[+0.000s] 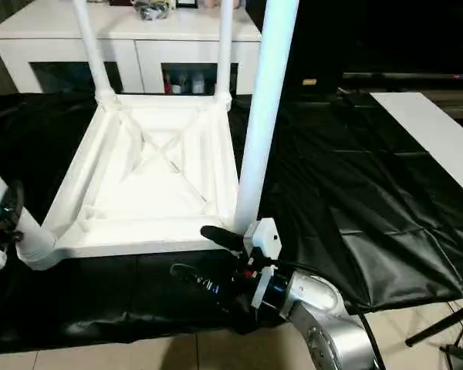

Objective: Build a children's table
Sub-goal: Flip table

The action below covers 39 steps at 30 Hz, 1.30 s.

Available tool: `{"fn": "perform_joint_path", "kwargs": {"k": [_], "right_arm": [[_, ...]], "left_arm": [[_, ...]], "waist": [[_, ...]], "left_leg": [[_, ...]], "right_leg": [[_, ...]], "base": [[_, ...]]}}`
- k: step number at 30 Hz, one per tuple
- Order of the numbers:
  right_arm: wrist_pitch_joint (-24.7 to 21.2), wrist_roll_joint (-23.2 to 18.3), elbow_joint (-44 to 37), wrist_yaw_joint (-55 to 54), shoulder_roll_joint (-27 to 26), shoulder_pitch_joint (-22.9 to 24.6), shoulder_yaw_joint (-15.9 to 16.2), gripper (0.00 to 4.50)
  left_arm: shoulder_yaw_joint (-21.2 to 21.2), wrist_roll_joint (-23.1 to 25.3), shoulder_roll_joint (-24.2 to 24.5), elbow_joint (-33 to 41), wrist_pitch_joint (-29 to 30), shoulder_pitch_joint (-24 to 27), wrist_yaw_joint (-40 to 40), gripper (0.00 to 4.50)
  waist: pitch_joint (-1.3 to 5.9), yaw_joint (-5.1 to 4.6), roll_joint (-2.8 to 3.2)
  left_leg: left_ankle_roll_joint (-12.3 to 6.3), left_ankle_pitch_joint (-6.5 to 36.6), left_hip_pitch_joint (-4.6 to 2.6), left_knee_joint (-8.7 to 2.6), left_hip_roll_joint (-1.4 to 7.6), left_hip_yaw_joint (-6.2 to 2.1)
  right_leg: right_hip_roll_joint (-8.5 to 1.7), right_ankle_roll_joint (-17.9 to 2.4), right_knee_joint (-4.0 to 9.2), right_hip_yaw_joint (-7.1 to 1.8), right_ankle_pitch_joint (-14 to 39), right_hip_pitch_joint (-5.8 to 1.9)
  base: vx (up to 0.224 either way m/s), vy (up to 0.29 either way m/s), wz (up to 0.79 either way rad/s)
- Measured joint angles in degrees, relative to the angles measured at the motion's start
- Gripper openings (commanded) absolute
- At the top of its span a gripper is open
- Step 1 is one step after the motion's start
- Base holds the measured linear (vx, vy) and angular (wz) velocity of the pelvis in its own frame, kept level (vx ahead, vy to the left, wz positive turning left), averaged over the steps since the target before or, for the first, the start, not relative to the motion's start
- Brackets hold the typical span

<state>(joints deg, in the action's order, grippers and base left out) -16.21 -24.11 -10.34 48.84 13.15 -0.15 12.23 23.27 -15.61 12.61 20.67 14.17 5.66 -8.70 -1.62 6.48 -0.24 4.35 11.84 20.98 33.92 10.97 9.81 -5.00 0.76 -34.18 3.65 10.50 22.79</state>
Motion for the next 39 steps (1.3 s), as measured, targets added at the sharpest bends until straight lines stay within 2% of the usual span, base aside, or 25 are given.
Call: {"fn": "perform_joint_path", "kwargs": {"k": [2,5,16,24,30,34,39], "right_arm": [[0.1,0.0,0.1,0.0,-0.2,-0.1,0.1,4.50],[0.1,0.0,0.3,-0.1,-0.1,-0.2,0.1,4.50],[0.7,0.3,0.9,-0.2,-0.3,-0.7,0.4,4.50],[1.2,2.0,2.6,-2.0,-0.8,-1.4,1.2,4.50],[1.3,2.4,2.9,-3.5,-2.3,-1.4,1.5,4.50],[1.4,3.4,7.1,-9.4,-5.8,-2.0,-0.4,4.50],[-0.7,-1.6,9.7,-14.9,-11.5,-6.4,-6.3,4.50]], "left_arm": [[0.0,-0.2,0.6,0.0,0.6,0.0,-0.5,2.25],[0.1,-0.6,1.3,0.1,1.6,-0.1,-0.8,1.98],[0.0,-3.0,4.0,0.4,6.8,-1.6,-2.4,1.91],[2.8,-9.7,-6.1,0.6,6.0,-4.3,1.9,1.92],[3.3,-17.2,-12.2,0.5,5.7,-5.2,3.5,1.92],[2.0,-17.1,-13.3,0.8,5.5,-5.1,3.5,1.92],[1.4,-16.0,-13.6,1.0,5.2,-5.2,4.1,1.92]], "waist": [[0.00,0.00,0.00],[0.00,0.00,0.00],[0.03,0.29,-0.01],[-0.09,0.68,0.30],[-0.07,1.92,0.00],[-0.09,1.90,-0.14],[-0.13,1.58,-0.08]], "left_leg": [[0.00,0.0,0.00,0.00,0.00,0.00],[0.00,0.0,0.00,0.00,0.00,0.00],[0.06,0.0,-0.03,0.00,-0.01,-0.02],[0.10,-0.1,0.10,0.03,-0.02,0.01],[0.09,-0.1,0.18,0.10,0.01,-0.01],[0.08,-0.1,0.21,0.15,-0.01,0.00],[0.09,-0.1,0.13,0.13,0.01,0.00]], "right_leg": [[0.00,0.0,-0.01,0.00,0.0,-0.01],[0.00,0.0,-0.04,0.00,0.0,-0.03],[0.00,0.2,-0.07,0.00,0.1,-0.12],[-0.08,0.0,-0.10,-0.02,0.0,0.06],[-0.06,0.1,-0.07,0.00,0.1,0.06],[-0.09,0.1,-0.05,0.00,0.1,0.05],[-0.08,0.1,-0.21,0.00,0.1,0.09]], "base": [[0.000,0.000,0.00],[0.000,0.000,0.00],[0.000,0.000,0.00],[0.000,0.000,0.00],[0.000,0.000,0.00],[0.000,0.000,0.00],[0.000,0.000,0.00]]}}
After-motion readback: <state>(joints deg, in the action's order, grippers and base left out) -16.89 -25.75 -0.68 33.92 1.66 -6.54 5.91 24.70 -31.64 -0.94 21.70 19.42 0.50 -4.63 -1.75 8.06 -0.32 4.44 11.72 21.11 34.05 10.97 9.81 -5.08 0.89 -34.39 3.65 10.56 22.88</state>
